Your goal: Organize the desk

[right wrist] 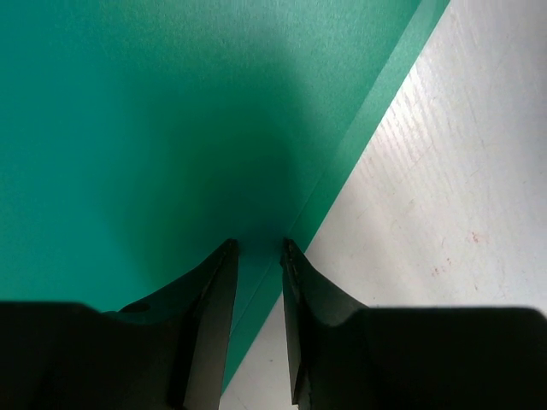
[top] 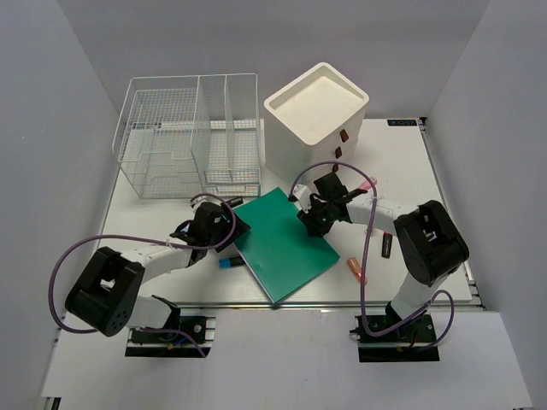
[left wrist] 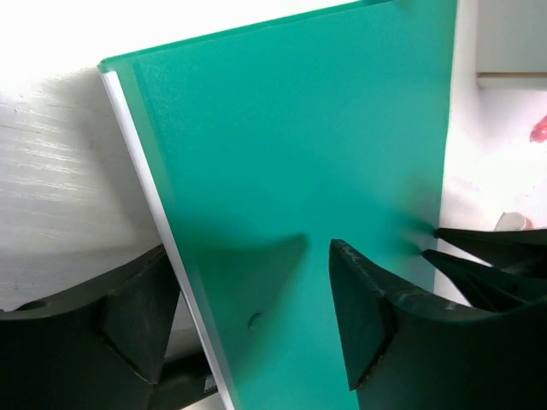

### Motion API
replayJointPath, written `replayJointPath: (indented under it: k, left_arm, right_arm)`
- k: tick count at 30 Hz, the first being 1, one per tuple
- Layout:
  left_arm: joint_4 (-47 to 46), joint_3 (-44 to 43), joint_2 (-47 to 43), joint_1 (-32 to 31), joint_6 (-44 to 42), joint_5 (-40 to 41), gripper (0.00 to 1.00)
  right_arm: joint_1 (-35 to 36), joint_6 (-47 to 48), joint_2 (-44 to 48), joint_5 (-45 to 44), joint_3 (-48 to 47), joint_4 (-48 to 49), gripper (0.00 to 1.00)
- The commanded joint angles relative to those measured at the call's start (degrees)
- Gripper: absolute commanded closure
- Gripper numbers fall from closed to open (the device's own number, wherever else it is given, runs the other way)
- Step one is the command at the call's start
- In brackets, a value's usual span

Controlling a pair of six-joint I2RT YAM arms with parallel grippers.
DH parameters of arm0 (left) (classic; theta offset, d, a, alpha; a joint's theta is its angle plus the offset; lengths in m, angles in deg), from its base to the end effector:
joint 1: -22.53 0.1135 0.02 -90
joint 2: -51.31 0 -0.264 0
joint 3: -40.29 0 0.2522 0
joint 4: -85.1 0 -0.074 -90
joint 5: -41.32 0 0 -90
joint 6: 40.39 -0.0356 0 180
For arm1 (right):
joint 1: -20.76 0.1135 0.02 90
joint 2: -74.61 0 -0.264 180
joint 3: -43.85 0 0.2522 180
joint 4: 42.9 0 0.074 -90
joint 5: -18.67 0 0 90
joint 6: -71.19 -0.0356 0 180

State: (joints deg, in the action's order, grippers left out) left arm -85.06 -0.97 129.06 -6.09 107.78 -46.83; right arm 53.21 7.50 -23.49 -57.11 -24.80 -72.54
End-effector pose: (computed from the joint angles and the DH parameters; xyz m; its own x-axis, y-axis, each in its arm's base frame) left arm 0.2133 -0.1151 0.1422 -0.7250 -0.5718 -0.3840 -0.2973 0.7627 -0.5743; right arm 0.2759 0.1858 0.1578 -0.3713 -0.7452 -0.5539 -0.8826 0.4685 -0.0388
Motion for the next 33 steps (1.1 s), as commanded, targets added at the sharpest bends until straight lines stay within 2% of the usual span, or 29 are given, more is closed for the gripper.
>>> replayJointPath:
  k: [1,4,10,15,25,33]
  left_arm:
    - [-2.5,2.7,-1.4,-0.3,1.9,-0.5,0.2]
    - [-5.8,5.2,-2.3,-0.3,2.9,-1.4,0.16]
    - [-17.0,9.3,-2.3,-0.3,3.4,-6.3,0.17]
    - [-22.3,10.7,-1.6,-0.3,3.8,-8.1,0.17]
    - [-29.6,14.2,-4.8,-0.3,4.1,-8.1,0.3]
    - [-34.5,14.5,-6.9,-0.3,3.0,-8.2,0.34]
  right_arm:
    - [1.1,-0.2,-6.5,-2.6,3.1,-5.7,0.67]
    - [1.7,-0.2,-7.3,-3.1,3.1,-5.9,0.67]
    - [2.5,0.0,-8.2,-3.5,3.0,-6.3,0.67]
    - [2.6,0.0,-8.6,-3.5,3.1,-6.5,0.67]
    - [3.0,0.2,-10.0,-3.4,3.0,-7.3,0.68]
    - [3.0,0.4,-9.6,-2.5,2.9,-7.9,0.68]
